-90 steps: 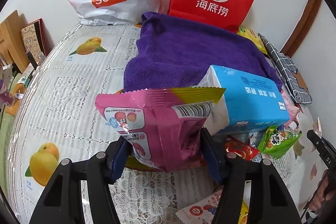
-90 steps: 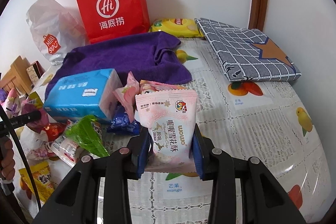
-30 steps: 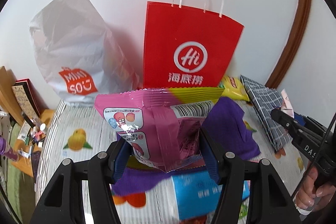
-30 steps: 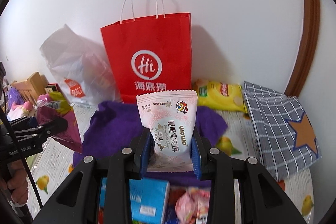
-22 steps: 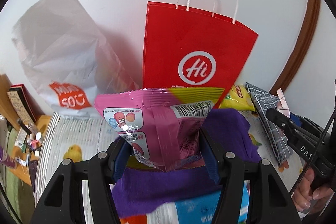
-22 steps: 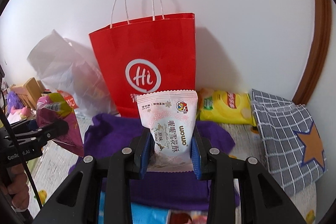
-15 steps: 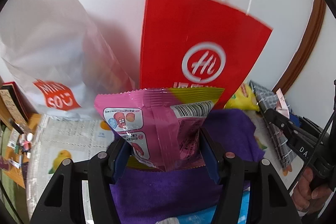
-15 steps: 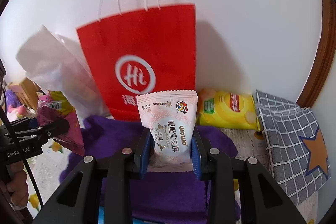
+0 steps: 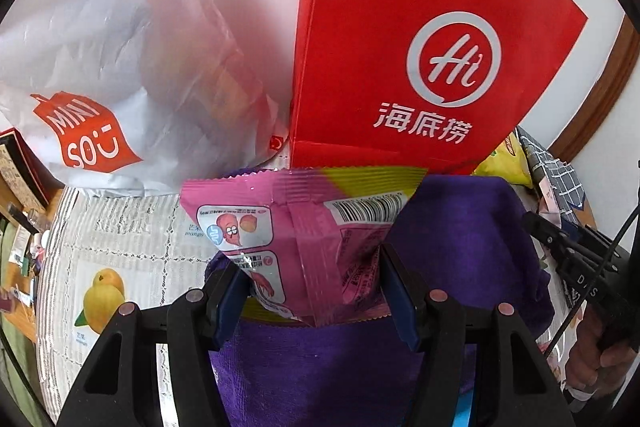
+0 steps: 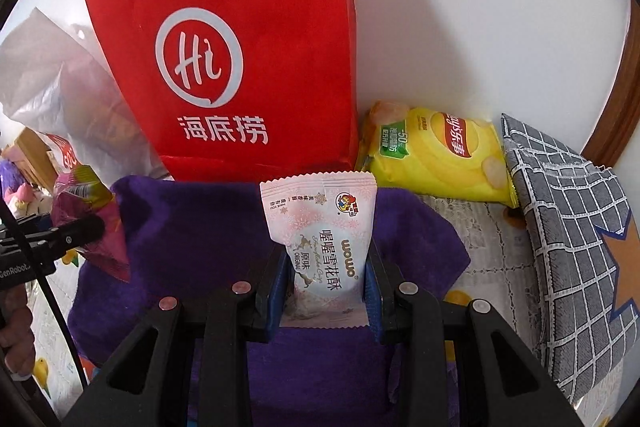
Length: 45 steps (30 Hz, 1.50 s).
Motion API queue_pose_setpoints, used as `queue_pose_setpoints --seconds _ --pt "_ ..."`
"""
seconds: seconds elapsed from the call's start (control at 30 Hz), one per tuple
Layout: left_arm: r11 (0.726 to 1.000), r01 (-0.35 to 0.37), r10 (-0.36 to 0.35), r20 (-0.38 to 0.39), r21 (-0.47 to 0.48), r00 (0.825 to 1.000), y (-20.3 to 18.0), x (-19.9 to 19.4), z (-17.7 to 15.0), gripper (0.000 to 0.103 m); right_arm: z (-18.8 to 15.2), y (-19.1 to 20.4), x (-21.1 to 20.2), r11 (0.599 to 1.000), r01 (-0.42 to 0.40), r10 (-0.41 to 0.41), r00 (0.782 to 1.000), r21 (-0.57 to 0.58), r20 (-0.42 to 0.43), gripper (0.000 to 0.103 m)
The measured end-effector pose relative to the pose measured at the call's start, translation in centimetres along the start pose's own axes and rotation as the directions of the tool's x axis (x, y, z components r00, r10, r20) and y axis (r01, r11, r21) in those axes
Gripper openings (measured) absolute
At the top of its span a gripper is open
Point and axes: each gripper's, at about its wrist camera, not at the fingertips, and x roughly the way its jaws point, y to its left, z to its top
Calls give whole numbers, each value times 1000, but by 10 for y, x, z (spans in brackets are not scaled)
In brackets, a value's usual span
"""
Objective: Organize snacks
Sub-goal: 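Carry both held snacks up onto the purple towel by the red bag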
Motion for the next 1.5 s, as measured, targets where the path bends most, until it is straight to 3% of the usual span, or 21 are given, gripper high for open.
queue_pose_setpoints --seconds 0.43,1.5 --pt "1000 -10 9 -35 -17 999 9 10 0 60 -8 2 28 1000 -1 2 996 10 -90 34" --pt "999 -28 32 -119 37 992 -5 30 -7 60 -8 16 40 999 26 -29 992 -29 -122 36"
